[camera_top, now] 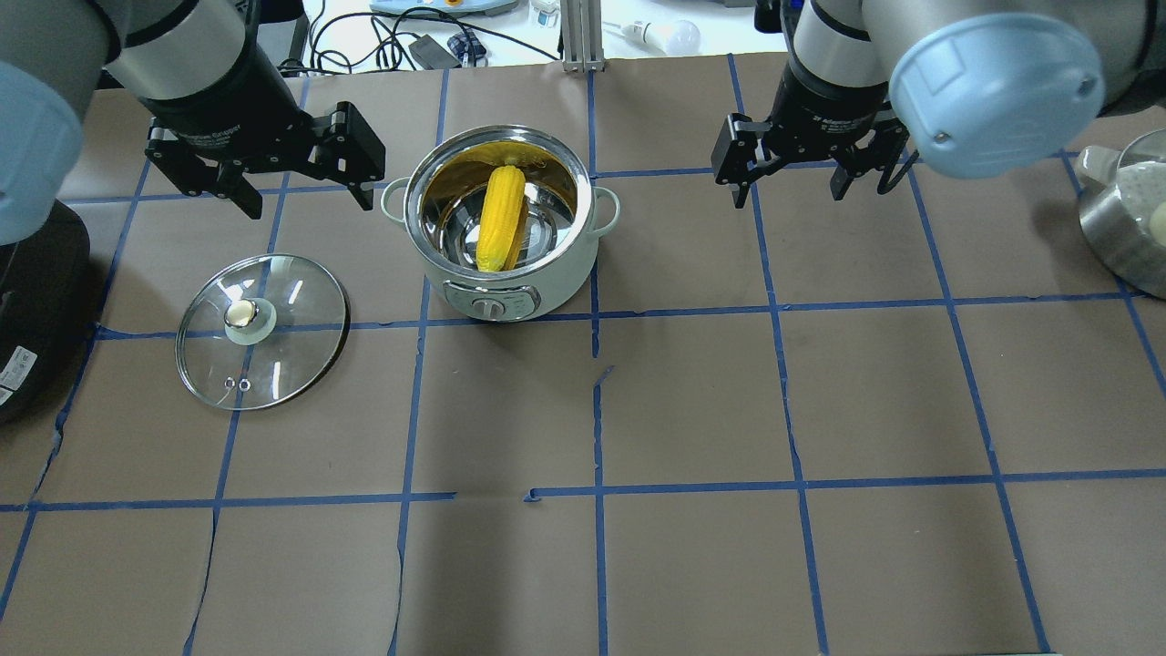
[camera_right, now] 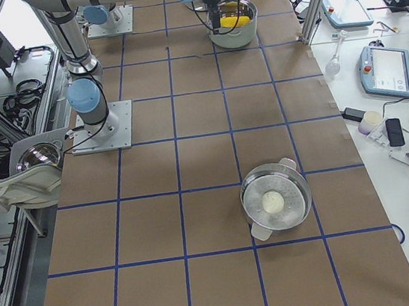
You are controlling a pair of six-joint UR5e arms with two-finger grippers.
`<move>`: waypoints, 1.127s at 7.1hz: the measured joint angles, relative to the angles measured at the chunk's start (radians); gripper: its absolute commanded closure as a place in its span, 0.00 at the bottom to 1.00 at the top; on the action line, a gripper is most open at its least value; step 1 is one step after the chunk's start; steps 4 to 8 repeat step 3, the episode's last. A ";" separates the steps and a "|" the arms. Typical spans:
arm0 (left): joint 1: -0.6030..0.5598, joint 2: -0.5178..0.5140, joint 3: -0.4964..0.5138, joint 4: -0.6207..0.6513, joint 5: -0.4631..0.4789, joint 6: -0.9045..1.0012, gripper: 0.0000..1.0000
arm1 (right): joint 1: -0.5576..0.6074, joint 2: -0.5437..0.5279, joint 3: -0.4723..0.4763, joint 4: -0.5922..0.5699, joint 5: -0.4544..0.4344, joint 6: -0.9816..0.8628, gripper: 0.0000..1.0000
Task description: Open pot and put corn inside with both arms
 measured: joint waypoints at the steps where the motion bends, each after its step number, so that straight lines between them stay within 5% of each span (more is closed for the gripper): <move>1: 0.000 0.005 -0.001 -0.005 0.001 0.000 0.00 | -0.014 -0.023 0.003 0.039 -0.002 -0.005 0.00; 8: 0.000 0.011 -0.002 -0.008 0.004 0.000 0.00 | -0.023 -0.054 0.004 0.095 -0.002 -0.007 0.00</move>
